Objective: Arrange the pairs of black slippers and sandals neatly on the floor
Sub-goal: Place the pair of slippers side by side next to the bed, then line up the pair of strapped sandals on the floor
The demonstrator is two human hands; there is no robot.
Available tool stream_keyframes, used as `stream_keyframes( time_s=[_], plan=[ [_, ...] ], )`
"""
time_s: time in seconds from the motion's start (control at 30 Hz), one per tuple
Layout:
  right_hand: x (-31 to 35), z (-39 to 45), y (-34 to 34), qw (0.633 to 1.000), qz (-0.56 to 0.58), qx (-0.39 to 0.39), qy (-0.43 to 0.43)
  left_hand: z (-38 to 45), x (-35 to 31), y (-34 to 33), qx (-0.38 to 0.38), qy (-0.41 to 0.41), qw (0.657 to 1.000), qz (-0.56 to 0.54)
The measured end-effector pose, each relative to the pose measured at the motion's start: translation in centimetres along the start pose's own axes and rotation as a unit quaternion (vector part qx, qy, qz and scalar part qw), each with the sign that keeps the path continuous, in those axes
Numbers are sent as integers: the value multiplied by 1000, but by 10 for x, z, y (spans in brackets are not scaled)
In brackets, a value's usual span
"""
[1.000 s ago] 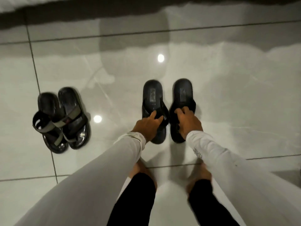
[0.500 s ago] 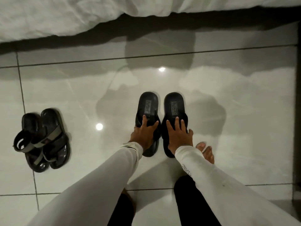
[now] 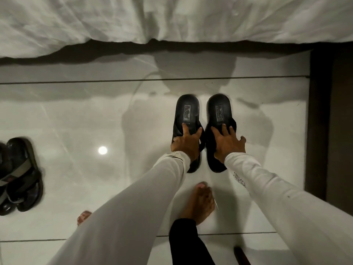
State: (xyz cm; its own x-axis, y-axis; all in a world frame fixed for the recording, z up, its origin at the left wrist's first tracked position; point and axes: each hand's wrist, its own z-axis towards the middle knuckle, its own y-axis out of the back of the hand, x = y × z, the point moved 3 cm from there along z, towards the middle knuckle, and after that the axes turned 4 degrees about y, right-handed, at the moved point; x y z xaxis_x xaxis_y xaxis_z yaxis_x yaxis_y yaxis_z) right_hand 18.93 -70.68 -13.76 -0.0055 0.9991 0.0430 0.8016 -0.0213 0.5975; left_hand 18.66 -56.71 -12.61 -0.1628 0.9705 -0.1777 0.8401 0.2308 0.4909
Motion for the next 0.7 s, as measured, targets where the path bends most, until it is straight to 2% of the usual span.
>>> stream_keyframes(
  time_s=[0.23, 0.4, 0.53, 0.7],
  plan=[
    [-15, 6, 12, 1000, 0, -2, 13, 8, -16, 12, -2, -9, 1000, 27],
    [-15, -3, 18, 1000, -9, -7, 22, -2, -5, 13, 10, -47, 999, 9],
    [-7, -30, 20, 1000, -15, -21, 17, -34, 18, 9, -18, -72, 997, 8],
    [31, -71, 26, 998, -33, -39, 29, -88, 71, 8, -79, -36, 994, 70]
  ],
)
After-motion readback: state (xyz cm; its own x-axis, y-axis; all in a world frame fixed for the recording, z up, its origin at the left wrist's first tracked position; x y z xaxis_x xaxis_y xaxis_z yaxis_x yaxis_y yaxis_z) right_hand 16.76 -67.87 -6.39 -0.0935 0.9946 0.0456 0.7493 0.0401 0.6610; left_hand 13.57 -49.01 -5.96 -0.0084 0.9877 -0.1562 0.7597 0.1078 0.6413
